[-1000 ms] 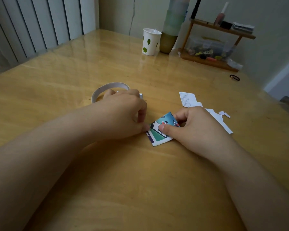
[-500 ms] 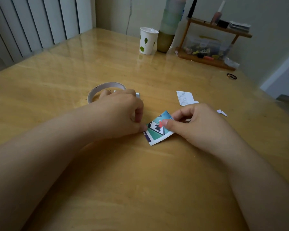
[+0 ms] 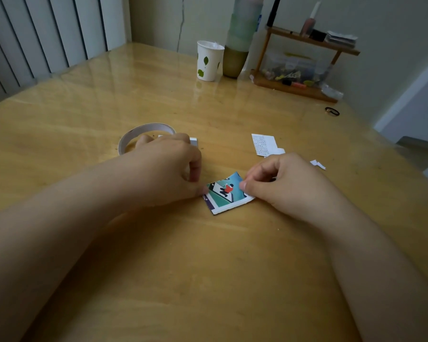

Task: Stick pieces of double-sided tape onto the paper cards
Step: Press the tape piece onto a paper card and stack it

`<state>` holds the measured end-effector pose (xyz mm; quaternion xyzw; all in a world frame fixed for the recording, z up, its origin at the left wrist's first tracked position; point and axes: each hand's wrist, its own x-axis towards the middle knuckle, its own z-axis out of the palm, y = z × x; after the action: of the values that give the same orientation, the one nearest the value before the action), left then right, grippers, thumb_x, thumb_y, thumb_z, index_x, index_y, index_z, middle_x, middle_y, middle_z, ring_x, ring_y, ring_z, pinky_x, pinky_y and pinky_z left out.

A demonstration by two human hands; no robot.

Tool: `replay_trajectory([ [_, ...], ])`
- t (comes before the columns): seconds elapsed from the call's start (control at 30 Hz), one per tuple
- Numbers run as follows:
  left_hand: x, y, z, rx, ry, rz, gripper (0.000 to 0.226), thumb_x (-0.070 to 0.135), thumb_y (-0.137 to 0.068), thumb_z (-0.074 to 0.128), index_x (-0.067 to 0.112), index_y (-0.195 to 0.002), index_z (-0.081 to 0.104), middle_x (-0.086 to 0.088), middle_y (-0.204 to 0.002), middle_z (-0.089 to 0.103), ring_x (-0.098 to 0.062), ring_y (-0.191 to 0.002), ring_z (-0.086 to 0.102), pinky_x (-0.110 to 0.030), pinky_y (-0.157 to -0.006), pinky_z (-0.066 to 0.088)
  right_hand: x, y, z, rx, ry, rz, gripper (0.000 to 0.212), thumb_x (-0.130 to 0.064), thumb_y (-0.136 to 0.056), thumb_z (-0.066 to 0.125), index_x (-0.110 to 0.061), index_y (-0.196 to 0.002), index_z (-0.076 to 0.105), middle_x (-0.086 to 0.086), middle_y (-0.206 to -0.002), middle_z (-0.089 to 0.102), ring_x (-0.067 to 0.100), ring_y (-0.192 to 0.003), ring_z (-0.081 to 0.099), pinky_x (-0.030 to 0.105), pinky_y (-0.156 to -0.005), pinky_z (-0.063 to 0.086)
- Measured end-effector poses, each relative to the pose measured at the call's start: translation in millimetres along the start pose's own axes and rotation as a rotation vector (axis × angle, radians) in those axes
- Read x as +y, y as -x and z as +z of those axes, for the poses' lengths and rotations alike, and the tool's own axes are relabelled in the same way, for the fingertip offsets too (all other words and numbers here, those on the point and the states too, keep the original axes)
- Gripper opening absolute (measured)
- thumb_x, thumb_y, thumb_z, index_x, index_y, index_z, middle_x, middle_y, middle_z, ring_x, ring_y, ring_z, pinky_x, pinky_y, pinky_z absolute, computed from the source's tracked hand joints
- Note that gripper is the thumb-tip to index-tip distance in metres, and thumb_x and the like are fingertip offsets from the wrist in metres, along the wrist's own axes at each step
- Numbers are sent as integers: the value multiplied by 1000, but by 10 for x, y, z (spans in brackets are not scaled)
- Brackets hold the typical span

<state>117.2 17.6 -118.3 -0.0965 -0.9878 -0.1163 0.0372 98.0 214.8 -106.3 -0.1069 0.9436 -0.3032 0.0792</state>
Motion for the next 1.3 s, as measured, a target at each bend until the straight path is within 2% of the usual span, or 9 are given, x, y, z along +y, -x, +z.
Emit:
replay_trajectory([
  [0.33,-13,3,12,8,-9,-1,25,56,-78,60,35,-70,48,17,-82,37,-6,-83,40,-28,-81,25,1,-1,6,2,5,-26,16,-31,-81,72,-24,-66,69,-11,-86,69,1,-80,62,10,-58,43],
  [0.5,-8,2,8,10,-7,-3,26,56,-77,60,35,-69,48,17,-82,38,-6,-83,39,-29,-80,25,-14,8,10,6,7,-37,16,-29,-81,71,-23,-66,69,-9,-86,70,6,-81,64,23,-70,50],
  [0.73,-6,2,4,5,-2,-2,25,56,-78,60,36,-69,47,17,-83,38,-6,-82,39,-29,-80,26,-28,24,9,11,17,-42,17,-28,-81,72,-22,-66,68,-7,-88,71,9,-82,64,26,-70,50],
  [0.93,-25,5,12,12,5,5,24,56,-77,60,35,-71,50,16,-83,39,-6,-83,41,-28,-80,25,-44,22,32,21,62,-60,15,-27,-79,74,-21,-66,67,0,-91,71,19,-86,64,35,-76,51],
  [1.0,-18,7,8,12,5,-1,24,56,-77,61,35,-70,50,16,-84,39,-6,-83,41,-28,-81,25,-36,18,28,37,84,-62,13,-29,-78,75,-22,-71,66,-6,-84,67,13,-79,61,26,-69,50],
  [1.07,-12,6,7,10,5,-2,24,55,-77,60,35,-71,50,16,-84,40,-6,-85,42,-28,-82,25,-31,28,11,62,104,-62,15,-32,-77,76,-28,-82,63,-16,-77,54,1,-73,52,11,-57,38],
  [1.1,-8,5,7,12,1,0,23,55,-77,60,35,-71,50,16,-85,40,-6,-86,42,-28,-82,24,-27,32,12,74,119,-76,19,-32,-77,75,-31,-88,61,-19,-78,49,-3,-74,48,8,-56,34],
  [1.17,-6,6,8,15,-7,4,24,56,-78,60,35,-70,49,16,-85,39,-6,-87,42,-27,-82,24,-51,33,61,96,142,-154,20,-34,-79,73,-34,-93,58,-21,-85,47,-6,-80,46,11,-63,33],
  [1.3,0,4,2,17,-18,8,25,55,-79,59,36,-69,47,16,-84,38,-6,-88,41,-28,-82,23,-114,-1,262,92,150,-253,16,-41,-80,70,-32,-87,59,-13,-94,47,7,-95,46,27,-88,39],
])
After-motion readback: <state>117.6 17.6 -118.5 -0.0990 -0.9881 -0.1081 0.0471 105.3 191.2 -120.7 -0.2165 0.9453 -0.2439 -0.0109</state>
